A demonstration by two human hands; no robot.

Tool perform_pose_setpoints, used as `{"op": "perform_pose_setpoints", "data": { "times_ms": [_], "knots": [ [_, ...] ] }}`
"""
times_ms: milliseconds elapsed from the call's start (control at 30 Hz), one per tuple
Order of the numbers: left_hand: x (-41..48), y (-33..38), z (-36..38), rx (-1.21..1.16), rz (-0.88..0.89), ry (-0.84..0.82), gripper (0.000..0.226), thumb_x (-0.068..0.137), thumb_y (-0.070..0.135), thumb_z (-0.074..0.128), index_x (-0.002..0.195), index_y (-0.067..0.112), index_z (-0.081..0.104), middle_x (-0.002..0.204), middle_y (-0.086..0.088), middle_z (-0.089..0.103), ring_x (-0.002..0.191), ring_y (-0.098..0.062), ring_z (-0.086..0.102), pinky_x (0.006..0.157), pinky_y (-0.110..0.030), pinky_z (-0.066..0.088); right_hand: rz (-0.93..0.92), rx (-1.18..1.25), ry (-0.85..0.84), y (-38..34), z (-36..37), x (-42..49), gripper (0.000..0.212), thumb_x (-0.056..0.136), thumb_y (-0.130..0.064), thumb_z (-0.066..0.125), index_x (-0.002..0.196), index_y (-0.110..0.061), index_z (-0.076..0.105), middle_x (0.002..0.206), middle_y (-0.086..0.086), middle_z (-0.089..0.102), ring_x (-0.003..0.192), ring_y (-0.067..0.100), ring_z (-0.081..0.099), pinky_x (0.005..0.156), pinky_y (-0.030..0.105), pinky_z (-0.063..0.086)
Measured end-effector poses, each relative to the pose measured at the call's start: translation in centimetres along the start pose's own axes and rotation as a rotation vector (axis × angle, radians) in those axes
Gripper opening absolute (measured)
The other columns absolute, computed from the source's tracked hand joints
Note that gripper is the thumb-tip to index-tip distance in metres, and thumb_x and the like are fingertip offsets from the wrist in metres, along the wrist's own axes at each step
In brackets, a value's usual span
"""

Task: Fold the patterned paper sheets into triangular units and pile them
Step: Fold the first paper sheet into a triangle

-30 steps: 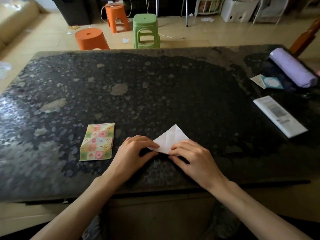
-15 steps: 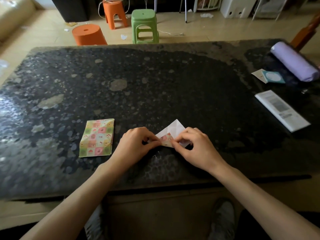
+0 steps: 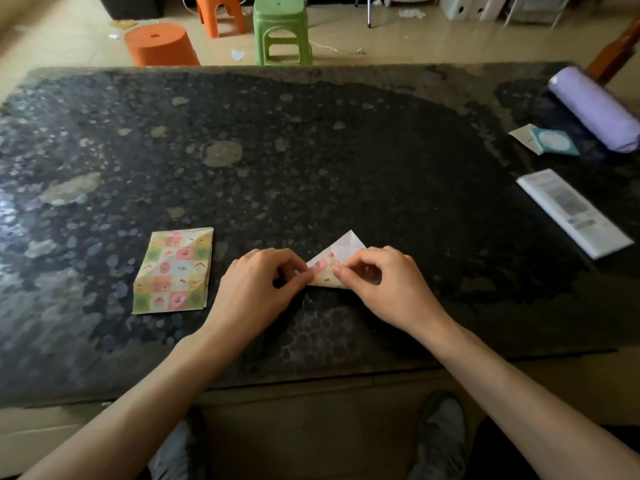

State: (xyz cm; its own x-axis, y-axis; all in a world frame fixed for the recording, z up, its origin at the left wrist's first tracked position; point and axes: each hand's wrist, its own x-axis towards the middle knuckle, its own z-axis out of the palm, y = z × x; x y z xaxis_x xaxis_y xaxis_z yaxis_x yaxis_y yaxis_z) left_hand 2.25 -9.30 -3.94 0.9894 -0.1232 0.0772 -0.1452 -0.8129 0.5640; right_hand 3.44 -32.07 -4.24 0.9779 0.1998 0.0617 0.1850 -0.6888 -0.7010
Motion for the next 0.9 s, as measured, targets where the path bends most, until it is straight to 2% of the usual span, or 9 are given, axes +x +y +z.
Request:
{"op": "perform_pose_setpoints", "data": {
  "times_ms": [67, 233, 367, 500, 700, 900],
  "knots": [
    [0.2, 0.0, -0.1, -0.011, -0.003, -0.023, 0.021, 0.09, 0.056, 0.064, 0.094, 0.038, 0.073, 0.08, 0.018, 0.067, 0.08, -0.001, 0.059, 0.069, -0.026, 0.048, 0.014, -0.021, 0.007, 0.0, 0.0, 0.4, 0.02, 0.092, -0.051, 0.07, 0.085, -0.034, 0.077, 0.073, -0.023, 0.065, 0.081, -0.001, 0.059, 0.062, 0.015, 0.04],
    [0.2, 0.2, -0.2, 0.023, -0.024, 0.008, 0.021, 0.089, 0.056, 0.064, 0.089, 0.036, 0.071, 0.077, 0.018, 0.064, 0.076, 0.001, 0.058, 0.064, -0.024, 0.047, 0.066, -0.081, 0.011, 0.1, 0.1, 0.8, 0.023, 0.09, -0.053, 0.071, 0.084, -0.032, 0.075, 0.066, -0.022, 0.059, 0.067, -0.001, 0.059, 0.056, 0.019, 0.041],
    [-0.1, 0.6, -0.3, 0.064, -0.066, 0.074, 0.025, 0.088, 0.06, 0.062, 0.084, 0.036, 0.068, 0.08, 0.017, 0.06, 0.074, 0.0, 0.056, 0.06, -0.023, 0.044, 0.081, -0.14, 0.017, 0.0, 0.2, 1.0, 0.025, 0.091, -0.056, 0.069, 0.084, -0.032, 0.072, 0.066, -0.02, 0.058, 0.066, 0.001, 0.058, 0.057, 0.02, 0.043],
    [-0.3, 0.7, -0.5, 0.077, -0.086, 0.076, 0.023, 0.091, 0.058, 0.063, 0.086, 0.035, 0.069, 0.081, 0.017, 0.058, 0.077, -0.002, 0.056, 0.063, -0.025, 0.041, 0.101, -0.174, 0.021, -0.2, 0.4, 1.3, 0.026, 0.09, -0.057, 0.069, 0.085, -0.032, 0.07, 0.068, -0.02, 0.06, 0.066, 0.0, 0.058, 0.056, 0.019, 0.039],
    [-0.3, 0.7, -0.6, 0.077, -0.098, 0.082, 0.023, 0.09, 0.056, 0.065, 0.084, 0.034, 0.068, 0.079, 0.016, 0.055, 0.078, -0.005, 0.054, 0.065, -0.028, 0.038, 0.111, -0.177, 0.052, -0.3, 0.8, 1.0, 0.024, 0.089, -0.056, 0.072, 0.083, -0.033, 0.067, 0.069, -0.021, 0.061, 0.068, 0.001, 0.061, 0.059, 0.023, 0.051],
    [0.0, 0.7, -1.0, 0.061, -0.125, 0.073, 0.021, 0.088, 0.057, 0.07, 0.077, 0.039, 0.063, 0.077, 0.018, 0.054, 0.073, 0.002, 0.051, 0.061, -0.024, 0.033, 0.076, -0.215, 0.095, -0.3, 1.0, 1.0, 0.024, 0.086, -0.054, 0.074, 0.08, -0.034, 0.063, 0.081, -0.017, 0.054, 0.069, 0.002, 0.054, 0.056, 0.019, 0.039]
  ]
}}
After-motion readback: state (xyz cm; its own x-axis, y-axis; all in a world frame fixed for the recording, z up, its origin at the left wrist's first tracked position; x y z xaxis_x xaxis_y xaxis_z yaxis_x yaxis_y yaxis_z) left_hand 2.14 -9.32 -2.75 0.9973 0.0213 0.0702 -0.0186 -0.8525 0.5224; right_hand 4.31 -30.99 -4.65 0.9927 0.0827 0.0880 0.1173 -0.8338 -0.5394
